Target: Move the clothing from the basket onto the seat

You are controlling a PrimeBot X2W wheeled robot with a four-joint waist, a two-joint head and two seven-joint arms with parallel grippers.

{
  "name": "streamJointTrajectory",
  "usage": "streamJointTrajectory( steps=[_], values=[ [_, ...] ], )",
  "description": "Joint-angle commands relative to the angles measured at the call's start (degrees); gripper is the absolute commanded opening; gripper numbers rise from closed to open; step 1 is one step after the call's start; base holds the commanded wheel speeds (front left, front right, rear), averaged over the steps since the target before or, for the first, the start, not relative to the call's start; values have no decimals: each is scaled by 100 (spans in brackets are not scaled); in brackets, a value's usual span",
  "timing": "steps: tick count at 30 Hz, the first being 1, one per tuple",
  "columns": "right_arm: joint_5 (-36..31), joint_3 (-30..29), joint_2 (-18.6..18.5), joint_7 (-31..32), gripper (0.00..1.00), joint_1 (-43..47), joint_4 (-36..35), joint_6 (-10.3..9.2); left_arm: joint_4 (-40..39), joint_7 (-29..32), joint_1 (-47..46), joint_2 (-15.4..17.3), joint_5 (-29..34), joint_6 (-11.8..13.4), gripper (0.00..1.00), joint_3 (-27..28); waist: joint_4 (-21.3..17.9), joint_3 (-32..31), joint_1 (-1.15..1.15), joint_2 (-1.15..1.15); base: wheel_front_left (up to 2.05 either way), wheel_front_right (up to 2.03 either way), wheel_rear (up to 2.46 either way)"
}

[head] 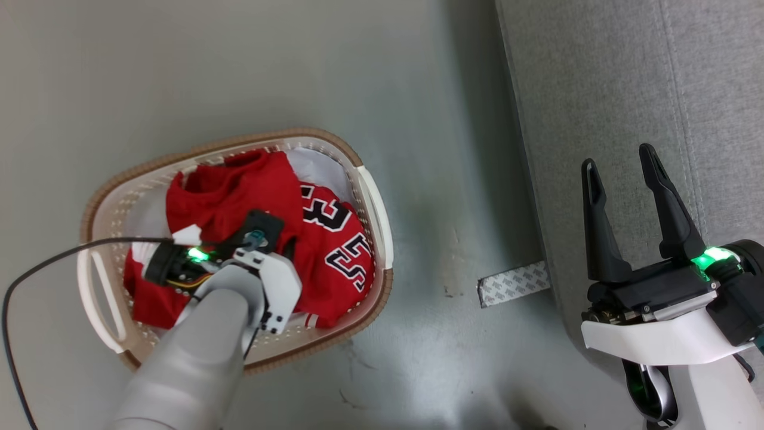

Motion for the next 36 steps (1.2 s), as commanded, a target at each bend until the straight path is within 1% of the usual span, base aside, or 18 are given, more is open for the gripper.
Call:
streamJointTrajectory(
  steps=[1,2,3,4,5,9,13,16,19,25,31,36],
  values=[
    [30,10,-11,2,100,-20,-32,-12,63,-66,-46,93,17,41,100,6,-31,62,-1,0,0,0,0],
    [23,14,-11,2,100,-10,-32,-12,83,-82,-69,112,-16,54,91,19,-34,77,-1,0,0,0,0],
    [22,16,-11,2,100,-3,-34,-12,104,-106,-82,122,-36,43,49,23,-36,89,-1,0,0,0,0],
    [20,18,-11,2,100,1,-29,-12,127,-117,-85,128,-51,24,13,18,-37,94,-1,0,0,0,0],
    [18,22,-11,2,100,1,-23,-12,151,-128,-88,144,-74,7,0,15,-39,97,-1,0,0,0,0],
    [-11,-14,-12,2,100,-47,47,-12,209,-197,-83,132,-177,-94,0,30,-10,49,-1,0,0,0,0],
    [-53,-60,-12,2,100,19,156,-12,46,-438,25,-15,-435,-209,0,216,147,-246,-1,0,0,0,0],
    [-82,-87,-13,2,100,147,281,-12,-228,-514,271,-103,-742,-244,0,446,303,-671,-1,0,0,0,0],
    [-57,-101,-15,2,100,305,397,-12,-899,-518,658,-181,-979,-288,0,622,475,-1181,-1,0,0,0,0],
    [-85,-158,-17,2,100,813,671,-13,-1986,-515,1653,-205,-1147,-394,0,840,879,-2302,-1,0,0,0,0],
    [-186,-297,-17,2,100,1334,942,-13,-2630,-516,2246,-228,-1300,-476,0,879,1282,-3246,-1,0,0,0,0],
    [-172,-312,-16,2,100,1692,1117,-12,-3026,-515,2517,-237,-1438,-494,0,856,1483,-3883,-1,0,0,0,0]
  ],
)
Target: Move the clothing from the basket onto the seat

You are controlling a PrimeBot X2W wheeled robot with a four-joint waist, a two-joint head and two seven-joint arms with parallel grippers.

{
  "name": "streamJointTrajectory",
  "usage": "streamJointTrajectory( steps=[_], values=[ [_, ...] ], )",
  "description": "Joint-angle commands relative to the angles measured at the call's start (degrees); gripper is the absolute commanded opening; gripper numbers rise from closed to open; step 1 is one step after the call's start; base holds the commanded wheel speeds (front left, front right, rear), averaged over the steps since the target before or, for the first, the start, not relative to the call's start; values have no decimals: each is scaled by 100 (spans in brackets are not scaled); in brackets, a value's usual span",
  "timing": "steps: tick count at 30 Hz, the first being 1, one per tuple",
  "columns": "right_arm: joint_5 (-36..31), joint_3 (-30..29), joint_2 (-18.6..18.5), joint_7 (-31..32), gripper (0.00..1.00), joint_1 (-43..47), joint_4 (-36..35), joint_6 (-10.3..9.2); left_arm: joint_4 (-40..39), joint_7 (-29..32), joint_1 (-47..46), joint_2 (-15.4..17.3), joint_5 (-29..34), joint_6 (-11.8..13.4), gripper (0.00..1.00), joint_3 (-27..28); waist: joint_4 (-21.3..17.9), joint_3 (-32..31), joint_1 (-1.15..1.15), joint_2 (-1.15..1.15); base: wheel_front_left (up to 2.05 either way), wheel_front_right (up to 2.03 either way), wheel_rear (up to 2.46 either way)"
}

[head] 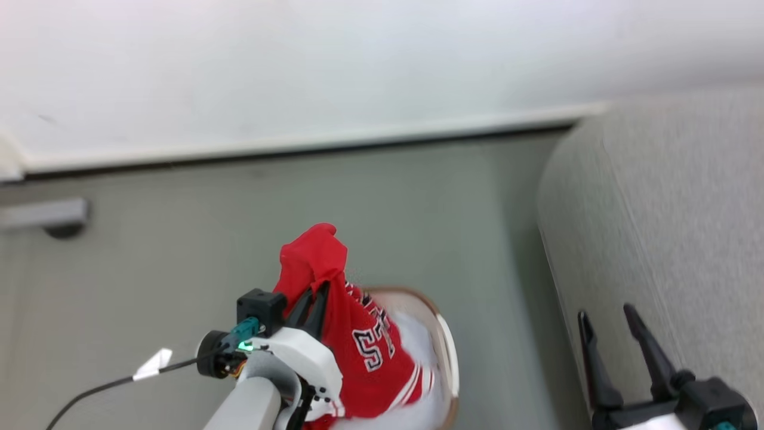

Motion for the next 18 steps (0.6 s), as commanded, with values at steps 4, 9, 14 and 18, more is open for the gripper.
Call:
streamJointTrajectory(
  steps=[4,9,14,18],
  values=[
    [27,31,-20,2,100,320,106,-12,-462,26,186,9,-209,57,0,12,471,-1003,1,0,0,0,0],
    [48,81,-19,2,100,513,104,-12,-1180,199,168,10,-358,178,0,119,527,-1238,1,0,0,0,0],
    [67,113,-20,2,100,620,92,-12,-2030,519,6,72,-503,270,0,216,529,-1323,1,0,0,0,0],
    [68,100,-19,2,100,678,86,-12,-2620,805,-165,138,-557,353,0,277,511,-1371,1,0,0,0,0]
  ],
)
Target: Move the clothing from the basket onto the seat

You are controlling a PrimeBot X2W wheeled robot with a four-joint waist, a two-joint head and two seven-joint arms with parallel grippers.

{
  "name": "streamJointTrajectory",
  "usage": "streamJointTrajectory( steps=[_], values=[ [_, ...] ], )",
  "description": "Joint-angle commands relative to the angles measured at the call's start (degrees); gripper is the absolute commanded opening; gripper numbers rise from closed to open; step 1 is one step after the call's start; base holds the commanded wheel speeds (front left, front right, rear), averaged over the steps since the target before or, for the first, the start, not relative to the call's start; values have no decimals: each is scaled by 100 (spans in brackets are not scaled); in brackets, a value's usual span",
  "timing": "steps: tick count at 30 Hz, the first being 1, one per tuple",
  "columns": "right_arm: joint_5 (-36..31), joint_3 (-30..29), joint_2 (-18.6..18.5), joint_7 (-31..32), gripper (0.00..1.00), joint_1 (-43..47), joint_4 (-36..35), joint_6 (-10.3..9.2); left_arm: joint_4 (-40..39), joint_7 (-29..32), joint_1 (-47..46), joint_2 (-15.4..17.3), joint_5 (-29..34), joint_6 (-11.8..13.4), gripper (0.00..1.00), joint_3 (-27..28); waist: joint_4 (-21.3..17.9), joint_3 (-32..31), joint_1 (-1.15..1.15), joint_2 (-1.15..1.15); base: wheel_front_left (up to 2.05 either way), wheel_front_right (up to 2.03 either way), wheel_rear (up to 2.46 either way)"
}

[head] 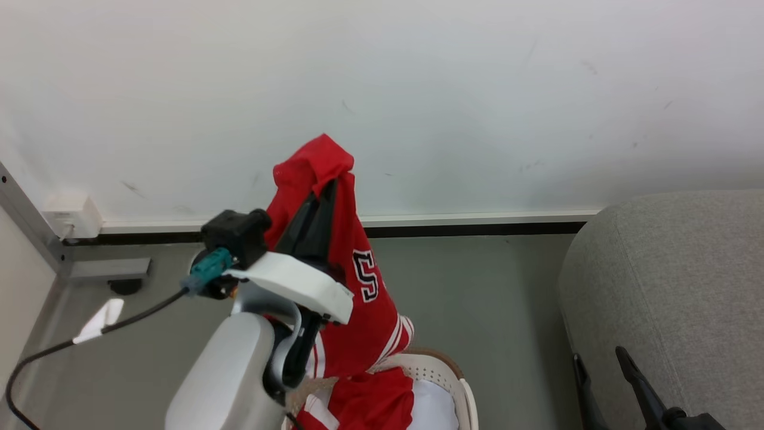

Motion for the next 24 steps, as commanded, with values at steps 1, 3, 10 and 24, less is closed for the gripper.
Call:
streamJointTrajectory(
  steps=[1,3,10,24],
  values=[
    [9,-8,-19,2,100,100,-5,-12,-230,107,-109,52,-96,51,0,37,-20,-25,2,0,0,0,0],
    [-1,11,-19,2,100,120,-12,-12,-454,214,-174,74,-105,92,0,52,-45,-50,2,0,0,0,0],
    [-4,222,-25,2,100,52,-130,-12,-918,520,-231,124,-111,178,0,-13,-145,-93,2,0,0,0,0],
    [1051,2342,-1727,2,100,-1269,-482,-13,-1448,801,78,-6,-353,77,0,-520,-162,-132,2,0,0,0,0]
  ],
)
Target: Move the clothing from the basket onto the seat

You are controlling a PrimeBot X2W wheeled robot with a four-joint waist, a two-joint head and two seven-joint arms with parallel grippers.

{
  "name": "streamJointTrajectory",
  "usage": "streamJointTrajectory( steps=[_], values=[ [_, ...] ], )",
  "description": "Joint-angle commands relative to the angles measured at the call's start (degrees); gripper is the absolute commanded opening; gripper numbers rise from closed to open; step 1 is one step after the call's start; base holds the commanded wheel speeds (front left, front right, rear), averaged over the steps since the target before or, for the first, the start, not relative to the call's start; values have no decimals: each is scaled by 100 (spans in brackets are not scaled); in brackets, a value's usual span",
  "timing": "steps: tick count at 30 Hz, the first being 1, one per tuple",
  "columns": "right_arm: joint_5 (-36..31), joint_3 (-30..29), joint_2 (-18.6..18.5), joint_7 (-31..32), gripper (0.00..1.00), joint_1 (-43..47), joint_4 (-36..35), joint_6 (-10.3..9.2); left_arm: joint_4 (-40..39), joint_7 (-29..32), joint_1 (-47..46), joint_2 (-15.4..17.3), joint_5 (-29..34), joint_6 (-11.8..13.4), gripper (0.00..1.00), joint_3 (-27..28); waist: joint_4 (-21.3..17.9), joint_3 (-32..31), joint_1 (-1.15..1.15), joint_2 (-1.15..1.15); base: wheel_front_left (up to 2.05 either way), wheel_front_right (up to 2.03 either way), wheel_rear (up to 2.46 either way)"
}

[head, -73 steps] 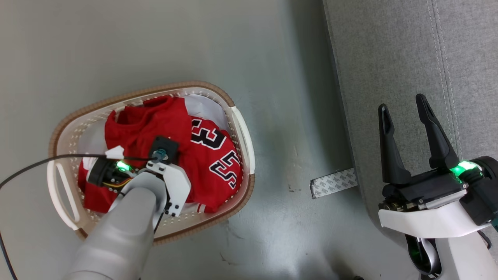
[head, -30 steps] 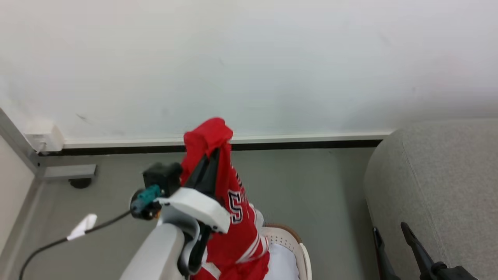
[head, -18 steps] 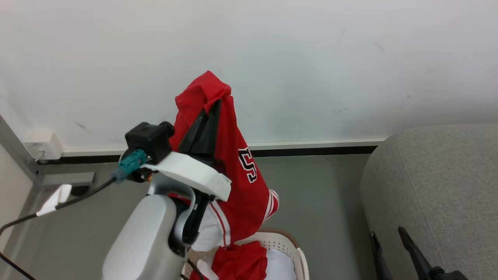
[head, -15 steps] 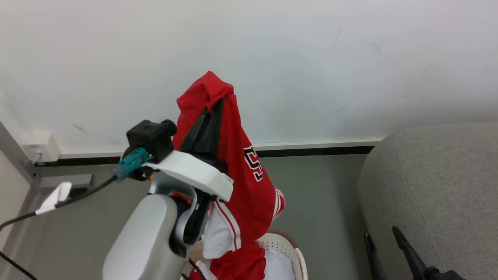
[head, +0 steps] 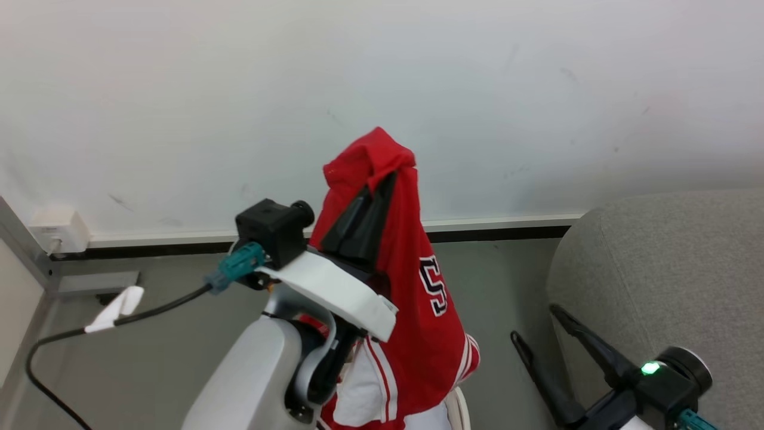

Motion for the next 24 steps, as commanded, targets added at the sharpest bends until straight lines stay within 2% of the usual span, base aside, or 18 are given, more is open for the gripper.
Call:
streamJointTrajectory(
  steps=[1,4,5,8,18,24],
  values=[
    [243,400,-270,7,100,-340,71,-12,-58,29,93,-17,-72,-29,0,-81,33,-9,1,0,0,0,0],
    [531,1000,-545,71,100,-884,212,-12,-60,56,102,-39,-140,-68,0,-225,60,-13,1,0,0,0,0],
    [531,1000,-545,71,100,-884,212,-12,-60,56,102,-39,-140,-68,0,-225,60,-13,1,0,0,0,0],
    [679,1499,-645,129,100,-1440,497,-13,-33,73,118,-58,-188,-103,0,-371,87,-23,1,0,0,0,0],
    [1426,3194,-317,109,100,-2876,1815,-13,86,175,-27,-94,-381,-219,0,-930,284,-97,1,0,0,0,0],
    [2037,3804,-149,43,100,-3298,2514,-13,111,185,-78,-102,-590,-193,0,-1161,388,-135,1,0,0,0,0]
  ],
)
